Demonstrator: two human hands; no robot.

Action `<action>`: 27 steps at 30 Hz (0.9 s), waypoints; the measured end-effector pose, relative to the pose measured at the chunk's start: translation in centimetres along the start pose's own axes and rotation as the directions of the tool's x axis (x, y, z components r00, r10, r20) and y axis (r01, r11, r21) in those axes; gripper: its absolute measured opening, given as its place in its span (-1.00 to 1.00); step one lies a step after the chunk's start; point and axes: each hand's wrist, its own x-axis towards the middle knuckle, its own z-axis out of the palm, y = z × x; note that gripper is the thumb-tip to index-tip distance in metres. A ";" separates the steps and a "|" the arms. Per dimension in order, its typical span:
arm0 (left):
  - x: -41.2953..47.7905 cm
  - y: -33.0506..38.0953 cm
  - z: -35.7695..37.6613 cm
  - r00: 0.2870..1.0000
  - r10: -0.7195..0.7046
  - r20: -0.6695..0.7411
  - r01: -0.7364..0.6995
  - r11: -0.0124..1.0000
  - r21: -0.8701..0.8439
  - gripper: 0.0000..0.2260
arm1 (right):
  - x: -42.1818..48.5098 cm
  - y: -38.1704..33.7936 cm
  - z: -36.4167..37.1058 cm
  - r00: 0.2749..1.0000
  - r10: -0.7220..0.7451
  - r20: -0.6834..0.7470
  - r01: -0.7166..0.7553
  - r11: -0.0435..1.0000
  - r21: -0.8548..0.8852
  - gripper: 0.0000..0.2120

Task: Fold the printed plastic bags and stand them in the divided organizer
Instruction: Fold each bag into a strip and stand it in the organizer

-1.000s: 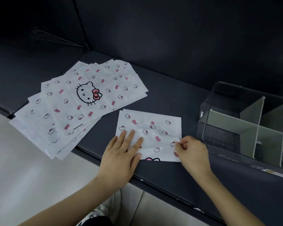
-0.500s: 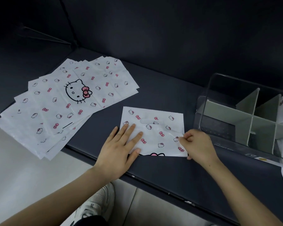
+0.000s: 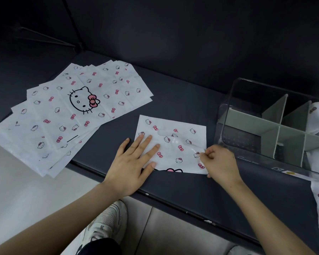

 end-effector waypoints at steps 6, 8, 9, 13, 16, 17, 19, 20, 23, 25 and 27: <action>0.1 0.1 0.1 1.000 -0.007 -0.006 0.007 1.000 0.004 -0.52 | -3.4 -1.3 2.3 0.771 -0.569 -0.286 0.213 0.654 -0.726 -0.78; 0.1 0.1 0.2 1.000 -0.007 -0.020 0.007 1.000 -0.006 -0.53 | -4.6 -1.9 4.9 0.699 -0.703 -0.128 0.461 0.580 -0.672 -0.65; 0.0 0.1 0.2 1.000 -0.006 -0.027 0.005 1.000 -0.010 -0.53 | -5.0 -1.8 6.0 0.699 -0.716 -0.005 0.562 0.552 -0.616 -0.60; 0.0 0.1 0.2 0.999 0.001 -0.042 -0.002 1.000 -0.011 -0.53 | -5.6 1.9 6.0 0.744 -0.640 0.192 0.609 0.531 -0.590 -0.50; 0.0 0.1 0.2 1.000 0.004 -0.028 -0.004 1.000 -0.010 -0.53 | -6.0 5.3 3.3 0.759 -0.637 0.136 0.571 0.550 -0.610 -0.48; 0.0 0.0 0.3 1.000 0.005 -0.023 -0.005 1.000 -0.006 -0.53 | -6.1 6.1 2.7 0.756 -0.645 0.113 0.565 0.557 -0.609 -0.49; 0.0 0.0 0.4 1.000 0.010 -0.012 -0.010 1.000 -0.001 -0.54 | -6.1 6.9 2.2 0.723 -0.688 0.059 0.578 0.556 -0.597 -0.50; 0.0 -0.1 0.4 1.000 0.017 -0.008 -0.017 1.000 0.003 -0.54 | -5.9 7.0 2.1 0.693 -0.720 0.024 0.590 0.548 -0.593 -0.53; 0.2 -0.3 0.2 0.999 0.052 0.002 -0.052 0.999 0.007 -0.53 | -4.6 6.2 1.6 0.583 -0.808 -0.082 0.606 0.500 -0.619 -0.68; 0.4 -0.4 0.0 0.997 0.073 0.008 -0.073 0.997 0.002 -0.54 | -3.5 5.4 1.4 0.515 -0.853 -0.086 0.613 0.437 -0.658 -0.76; 0.5 -0.5 -0.1 0.997 0.079 0.011 -0.078 0.997 -0.009 -0.55 | -2.6 5.1 1.4 0.447 -0.894 -0.024 0.648 0.342 -0.680 -0.81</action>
